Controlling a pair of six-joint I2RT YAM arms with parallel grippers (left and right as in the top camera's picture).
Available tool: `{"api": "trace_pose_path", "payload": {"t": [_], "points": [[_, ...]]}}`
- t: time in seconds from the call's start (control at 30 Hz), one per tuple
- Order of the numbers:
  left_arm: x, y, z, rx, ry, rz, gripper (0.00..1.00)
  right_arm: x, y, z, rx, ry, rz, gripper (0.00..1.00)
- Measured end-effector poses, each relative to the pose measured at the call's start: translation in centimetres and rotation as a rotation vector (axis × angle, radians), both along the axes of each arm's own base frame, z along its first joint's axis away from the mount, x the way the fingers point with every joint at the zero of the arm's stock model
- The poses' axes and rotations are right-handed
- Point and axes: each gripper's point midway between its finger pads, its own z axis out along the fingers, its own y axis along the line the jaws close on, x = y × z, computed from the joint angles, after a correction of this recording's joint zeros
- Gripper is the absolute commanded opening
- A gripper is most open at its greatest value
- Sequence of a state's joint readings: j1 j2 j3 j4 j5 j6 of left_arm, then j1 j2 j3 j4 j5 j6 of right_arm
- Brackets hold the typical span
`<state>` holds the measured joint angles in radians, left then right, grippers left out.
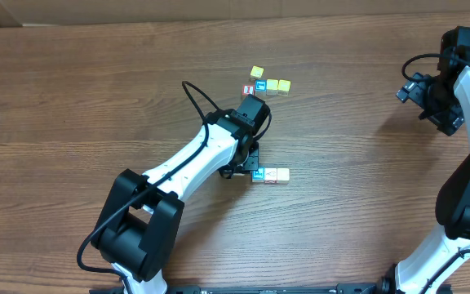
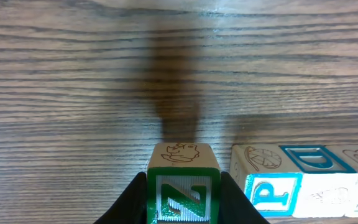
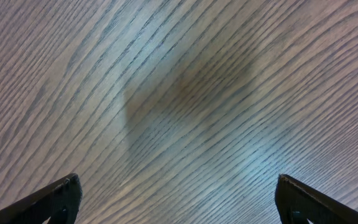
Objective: Flip 5 blocks
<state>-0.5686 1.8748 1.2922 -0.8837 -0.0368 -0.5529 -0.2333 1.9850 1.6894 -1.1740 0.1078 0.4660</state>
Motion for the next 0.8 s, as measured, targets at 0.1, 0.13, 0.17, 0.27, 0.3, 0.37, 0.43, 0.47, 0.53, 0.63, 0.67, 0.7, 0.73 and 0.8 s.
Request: {"api": "trace_pose_path", "payload": {"t": [0.1, 0.13, 0.17, 0.27, 0.3, 0.37, 0.43, 0.47, 0.53, 0.63, 0.67, 0.7, 0.73, 0.8], "points": [[-0.3, 0.2, -0.3, 0.005, 0.009, 0.007, 0.21, 0.0, 0.0, 0.0, 0.0, 0.0, -0.001, 1.0], [-0.5, 0.3, -0.5, 0.007, 0.014, 0.014, 0.21, 0.0, 0.0, 0.0, 0.0, 0.0, -0.001, 1.0], [-0.6, 0.3, -0.6, 0.009, 0.017, 0.018, 0.21, 0.0, 0.0, 0.0, -0.001, 0.0, 0.0, 1.0], [-0.7, 0.4, -0.7, 0.01, 0.021, 0.023, 0.2, 0.0, 0.0, 0.0, 0.0, 0.0, 0.0, 1.0], [-0.8, 0.3, -0.7, 0.01, 0.021, 0.021, 0.2, 0.0, 0.0, 0.0, 0.0, 0.0, 0.0, 1.0], [-0.9, 0.2, -0.7, 0.011, 0.021, 0.017, 0.2, 0.0, 0.0, 0.0, 0.0, 0.0, 0.0, 1.0], [-1.0, -0.1, -0.7, 0.01, 0.02, 0.013, 0.2, 0.0, 0.0, 0.0, -0.001, 0.0, -0.001, 1.0], [-1.1, -0.2, -0.7, 0.009, 0.02, 0.012, 0.2, 0.0, 0.0, 0.0, -0.001, 0.0, 0.0, 1.0], [-1.1, -0.5, -0.7, 0.007, 0.016, 0.015, 0.2, 0.0, 0.0, 0.0, 0.0, 0.0, -0.001, 1.0], [-1.0, -0.4, -0.6, 0.008, 0.013, 0.02, 0.2, 0.0, 0.0, 0.0, -0.001, 0.0, -0.001, 1.0], [-1.0, -0.4, -0.6, 0.009, 0.012, 0.023, 0.2, 0.0, 0.0, 0.0, 0.0, 0.0, 0.0, 1.0], [-1.0, -0.4, -0.6, 0.011, 0.01, 0.025, 0.2, 0.0, 0.0, 0.0, 0.0, 0.0, -0.001, 1.0], [-1.0, -0.3, -0.6, 0.014, 0.009, 0.027, 0.2, 0.0, 0.0, 0.0, 0.0, 0.0, -0.001, 1.0], [-0.9, -0.3, -0.6, 0.016, 0.006, 0.031, 0.21, 0.0, 0.0, 0.0, 0.0, 0.0, 0.0, 1.0]]}}
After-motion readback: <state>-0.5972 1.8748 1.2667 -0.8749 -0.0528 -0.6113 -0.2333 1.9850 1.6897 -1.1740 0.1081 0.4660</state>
